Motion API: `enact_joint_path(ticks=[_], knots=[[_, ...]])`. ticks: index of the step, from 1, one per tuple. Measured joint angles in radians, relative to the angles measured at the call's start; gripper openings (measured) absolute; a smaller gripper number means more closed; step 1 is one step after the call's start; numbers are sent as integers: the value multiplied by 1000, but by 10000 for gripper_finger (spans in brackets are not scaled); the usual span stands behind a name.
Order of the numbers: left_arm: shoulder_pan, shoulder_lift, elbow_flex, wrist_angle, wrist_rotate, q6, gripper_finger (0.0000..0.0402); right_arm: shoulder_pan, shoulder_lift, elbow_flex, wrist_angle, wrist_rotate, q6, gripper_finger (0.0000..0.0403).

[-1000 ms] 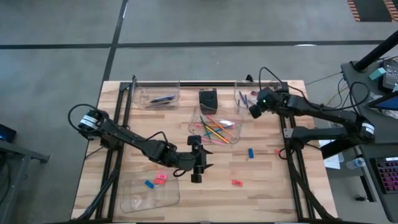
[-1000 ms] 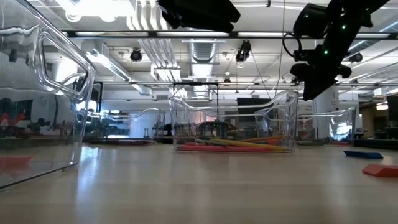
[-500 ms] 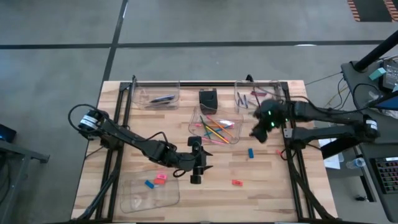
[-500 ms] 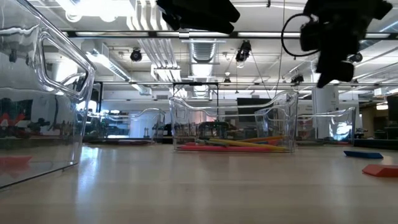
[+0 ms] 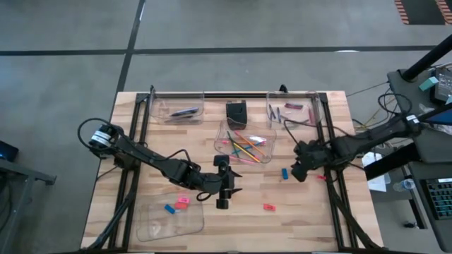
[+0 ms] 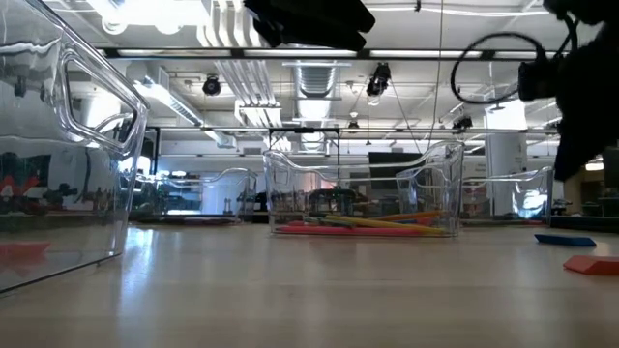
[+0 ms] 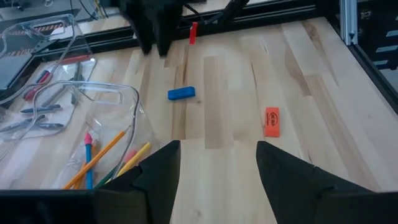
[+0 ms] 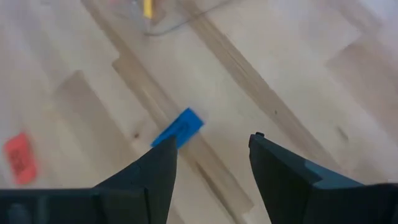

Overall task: Sort crayons/erasers/pens/pencils in bins
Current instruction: Put the blue eraser into the bottom left transparent bin

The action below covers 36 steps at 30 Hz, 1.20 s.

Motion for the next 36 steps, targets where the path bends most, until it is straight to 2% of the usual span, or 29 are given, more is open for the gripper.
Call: enact_joint_path(ticks=[2, 6, 11, 29, 32, 36], knots=[[0, 0, 0, 10, 0, 0, 196, -1, 17, -59, 75, 4, 22, 190], [0, 0, 0, 18, 1, 0, 196, -14, 53, -156, 251, -17, -67, 189], [0, 0, -1, 17, 1, 0, 196, -25, 81, -214, 372, -11, -168, 189], [0, 4, -2, 16, 1, 1, 196, -34, 112, -382, 665, -17, -273, 192], [0, 5, -3, 14, 2, 1, 196, -34, 135, -389, 682, -46, -274, 192], [0, 5, -3, 15, 2, 1, 196, -33, 173, -396, 789, -126, -286, 192]])
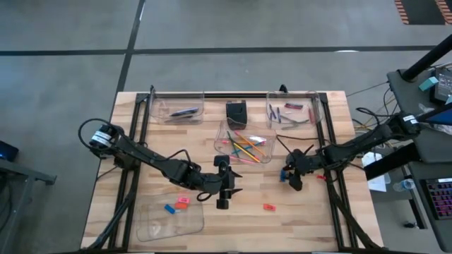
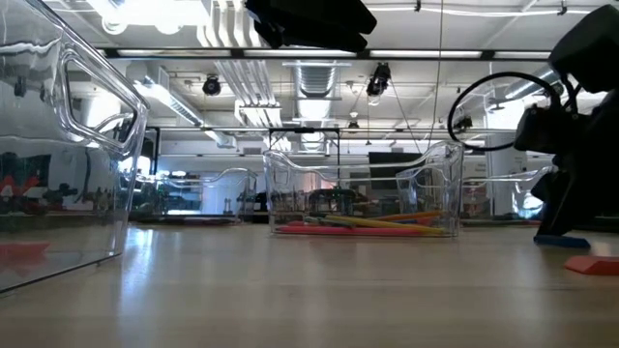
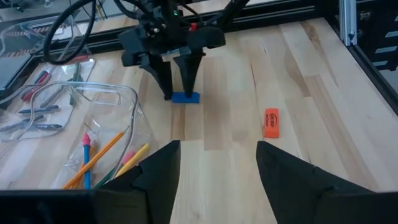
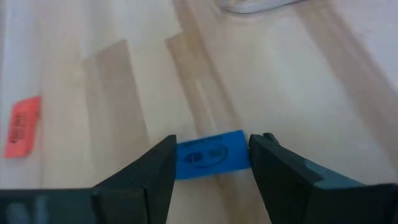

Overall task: Sort crayons/erasers/pens/pencils in bins
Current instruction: Put the blue eraser into the bottom left transparent bin

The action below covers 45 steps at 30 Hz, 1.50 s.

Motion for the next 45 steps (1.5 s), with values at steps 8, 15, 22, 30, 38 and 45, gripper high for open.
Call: enact_joint_path(ticks=[8, 15, 22, 30, 38, 45], knots=[[0, 0, 0, 0, 0, 0, 196, 0, 157, 0, 93, -25, -5, 185], [0, 0, -1, 0, 0, 0, 196, 0, 291, 5, 184, -6, -5, 111], [0, 0, -8, 0, 0, 0, 196, -1, 285, 21, 160, -15, -9, 17], [0, 0, -9, 1, 0, 0, 196, 1, 202, 86, 16, -45, -9, 9], [0, 0, -12, 2, 0, -3, 196, 5, 110, 244, -166, -50, -51, 8], [3, 0, -70, 132, 1, -35, 196, 23, 85, 381, -222, -24, -82, 8]])
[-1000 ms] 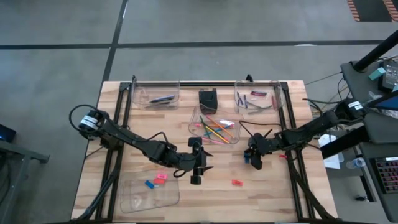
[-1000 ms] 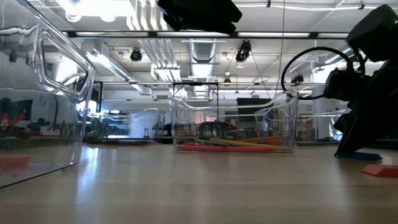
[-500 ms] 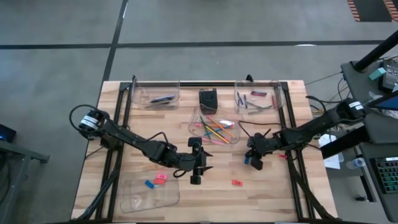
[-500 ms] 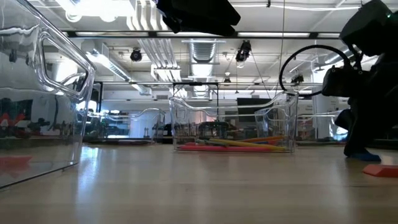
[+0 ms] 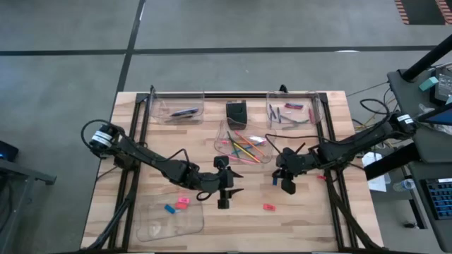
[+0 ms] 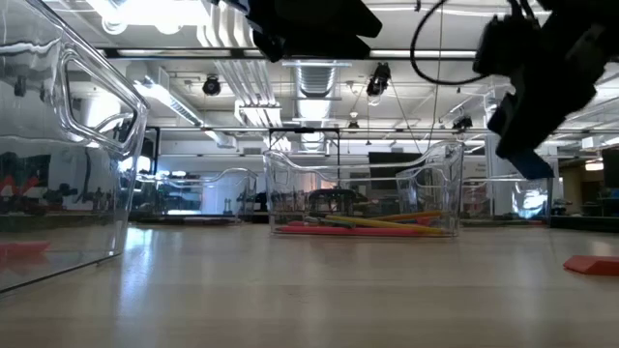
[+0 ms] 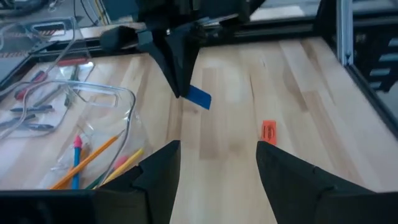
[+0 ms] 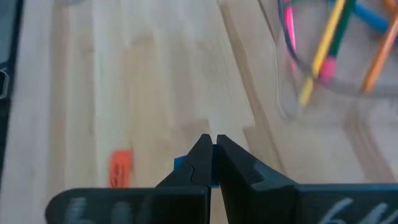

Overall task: Sort crayons/erasers/pens/pencils in bins
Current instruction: Put the blue eraser into the bottom left transparent bin

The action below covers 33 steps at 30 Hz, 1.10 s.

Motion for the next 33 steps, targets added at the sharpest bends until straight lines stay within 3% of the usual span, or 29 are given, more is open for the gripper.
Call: enact_joint_path(ticks=[5, 13, 21, 26, 30, 33], knots=[[25, 0, -40, 113, 7, -70, 196, 14, 17, 90, -6, 37, -45, 8], [88, 35, -148, 392, 149, -205, 217, 13, 79, 239, 14, 78, -152, 8], [134, 161, -126, 601, 273, -305, 264, 13, 206, 373, 33, 104, -231, 8], [143, 199, -102, 618, 290, -339, 273, 13, 295, 452, 29, 104, -268, 8], [147, 201, -104, 613, 287, -357, 240, 13, 350, 514, -24, 104, -281, 8], [147, 187, -104, 574, 288, -350, 173, 13, 376, 553, -60, 105, -284, 8]])
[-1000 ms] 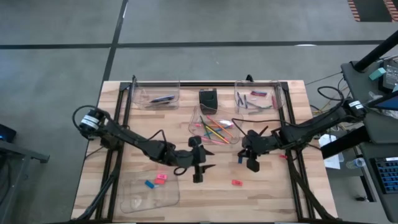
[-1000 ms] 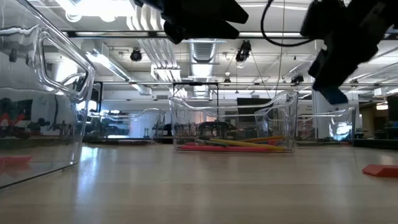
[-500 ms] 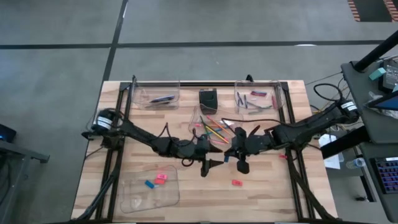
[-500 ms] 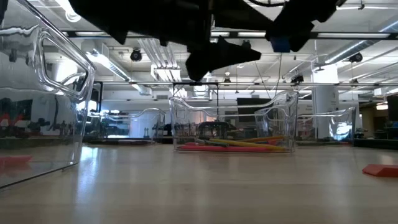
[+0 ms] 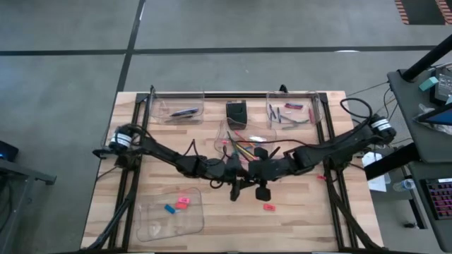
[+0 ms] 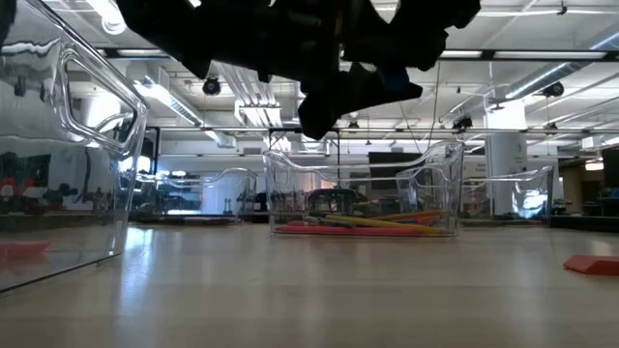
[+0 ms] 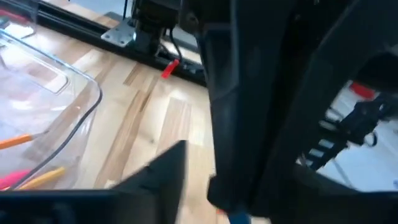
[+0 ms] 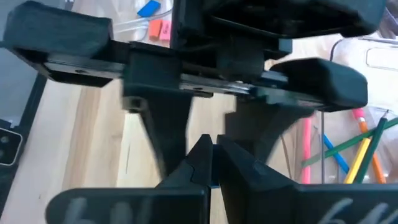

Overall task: Sort crayons/erasers/pens/pencils in bins
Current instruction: Put the blue eraser into the bottom left transparent bin

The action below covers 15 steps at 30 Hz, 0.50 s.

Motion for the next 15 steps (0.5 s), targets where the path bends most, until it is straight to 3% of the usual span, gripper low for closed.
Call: enact_joint_path(ticks=[4, 5, 11, 15], knots=[[0, -21, -1, -66, 11, 42, 36, 0, 17, 35, -24, 6, -6, 8], [-1, -23, -1, -66, 20, 46, 20, 0, 18, 42, -26, 2, -9, 8], [-1, -27, -1, -62, 53, 54, 6, 0, 15, 66, -46, -18, 18, 17], [0, -36, -2, -83, 55, 73, 4, -1, 0, 105, -94, -61, 25, 52]])
